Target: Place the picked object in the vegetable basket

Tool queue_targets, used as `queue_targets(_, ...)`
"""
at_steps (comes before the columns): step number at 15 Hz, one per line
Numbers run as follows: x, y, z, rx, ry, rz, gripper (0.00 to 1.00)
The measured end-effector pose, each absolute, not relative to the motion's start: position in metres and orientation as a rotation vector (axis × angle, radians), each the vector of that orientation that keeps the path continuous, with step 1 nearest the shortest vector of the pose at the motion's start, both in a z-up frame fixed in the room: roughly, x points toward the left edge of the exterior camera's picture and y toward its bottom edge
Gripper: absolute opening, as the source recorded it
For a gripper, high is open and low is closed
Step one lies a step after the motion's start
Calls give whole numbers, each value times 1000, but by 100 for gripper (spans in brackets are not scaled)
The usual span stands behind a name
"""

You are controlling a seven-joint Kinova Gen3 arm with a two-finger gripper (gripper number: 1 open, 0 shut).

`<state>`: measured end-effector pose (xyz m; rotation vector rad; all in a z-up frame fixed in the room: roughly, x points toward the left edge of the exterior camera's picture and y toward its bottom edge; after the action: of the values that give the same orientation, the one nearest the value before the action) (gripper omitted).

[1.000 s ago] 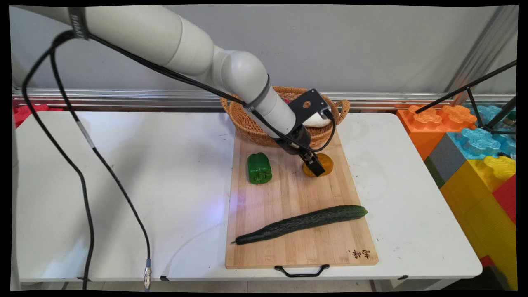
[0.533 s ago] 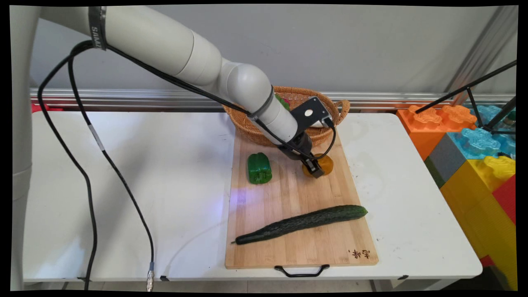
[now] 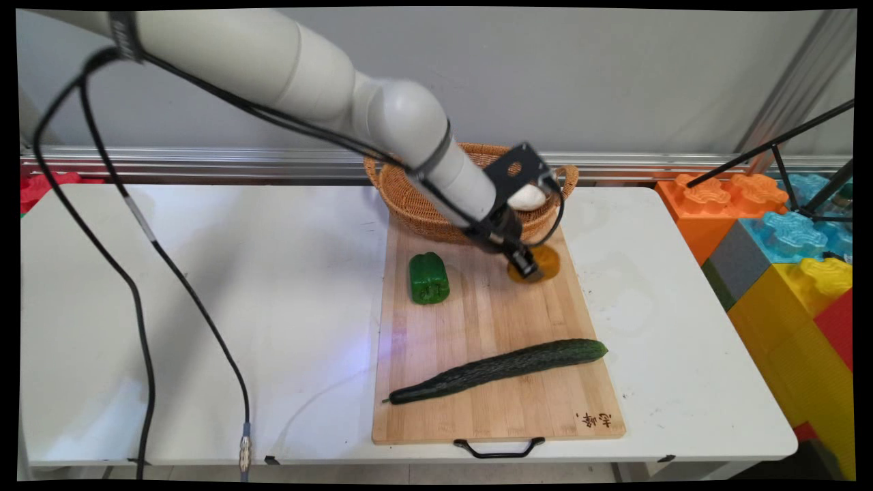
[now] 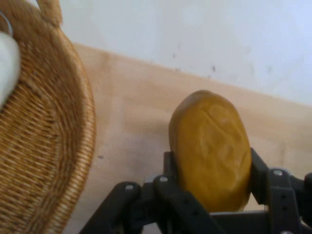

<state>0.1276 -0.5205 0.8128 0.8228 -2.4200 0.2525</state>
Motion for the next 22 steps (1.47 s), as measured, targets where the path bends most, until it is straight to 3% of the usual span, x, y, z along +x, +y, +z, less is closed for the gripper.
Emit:
queue_targets(6,146,-537,889,876,-2362,348,0)
queue_targets(10,187,-565,910,984,-2339,464,0)
queue_targets(13,218,-590,909,1064,-2327,539,0)
queue_targets(22,263,-642,856,1180,-2351,569,0)
